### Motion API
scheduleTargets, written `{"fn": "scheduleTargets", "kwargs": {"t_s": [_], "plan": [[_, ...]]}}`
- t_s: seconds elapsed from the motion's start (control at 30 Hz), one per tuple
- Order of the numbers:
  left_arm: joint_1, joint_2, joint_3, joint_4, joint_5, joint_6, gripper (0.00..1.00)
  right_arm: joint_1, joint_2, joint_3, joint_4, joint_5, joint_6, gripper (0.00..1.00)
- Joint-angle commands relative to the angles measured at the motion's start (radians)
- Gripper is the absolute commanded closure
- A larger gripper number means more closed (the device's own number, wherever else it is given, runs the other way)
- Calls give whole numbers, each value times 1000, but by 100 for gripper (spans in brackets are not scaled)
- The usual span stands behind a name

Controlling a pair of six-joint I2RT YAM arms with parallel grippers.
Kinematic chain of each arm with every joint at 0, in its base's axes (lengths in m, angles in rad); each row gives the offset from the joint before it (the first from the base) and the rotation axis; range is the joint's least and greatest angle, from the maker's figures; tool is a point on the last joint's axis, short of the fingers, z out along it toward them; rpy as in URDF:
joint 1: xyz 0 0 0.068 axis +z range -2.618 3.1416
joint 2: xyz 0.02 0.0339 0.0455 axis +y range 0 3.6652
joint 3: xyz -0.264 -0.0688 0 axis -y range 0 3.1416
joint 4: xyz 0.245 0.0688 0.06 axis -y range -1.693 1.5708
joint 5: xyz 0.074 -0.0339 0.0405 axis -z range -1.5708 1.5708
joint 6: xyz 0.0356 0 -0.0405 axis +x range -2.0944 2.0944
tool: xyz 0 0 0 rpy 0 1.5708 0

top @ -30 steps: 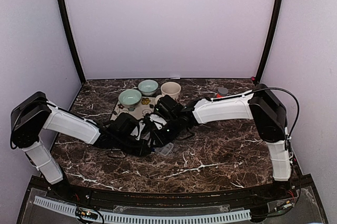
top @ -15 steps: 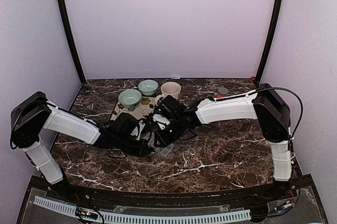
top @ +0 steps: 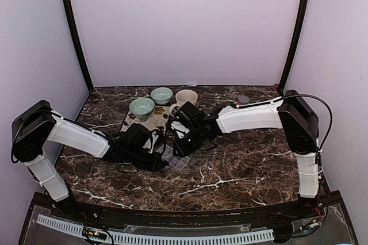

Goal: Sort the pills into containers
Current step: Close the lid of the pill container.

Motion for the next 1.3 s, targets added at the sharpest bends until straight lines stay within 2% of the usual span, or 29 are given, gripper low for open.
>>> {"fn": "scheduleTargets", "kwargs": {"t_s": [0.0, 0.3, 0.67, 1.07, 1.27], "plan": [[-1, -3, 12, -12, -25, -3, 98, -25, -23, -5, 14, 19, 16, 80], [-1, -1, 18, -14, -25, -4, 98, -50, 13, 15, 36, -8, 21, 87], [-1, -7, 33, -38, -20, 5, 98, -59, 39, 35, 59, -83, 28, 88], [-2, -242, 4, -175, -103, 13, 98, -57, 19, 27, 62, -75, 20, 84], [-2, -306, 24, -240, -153, 26, 98, -41, 13, 37, 50, -55, 5, 83]]}}
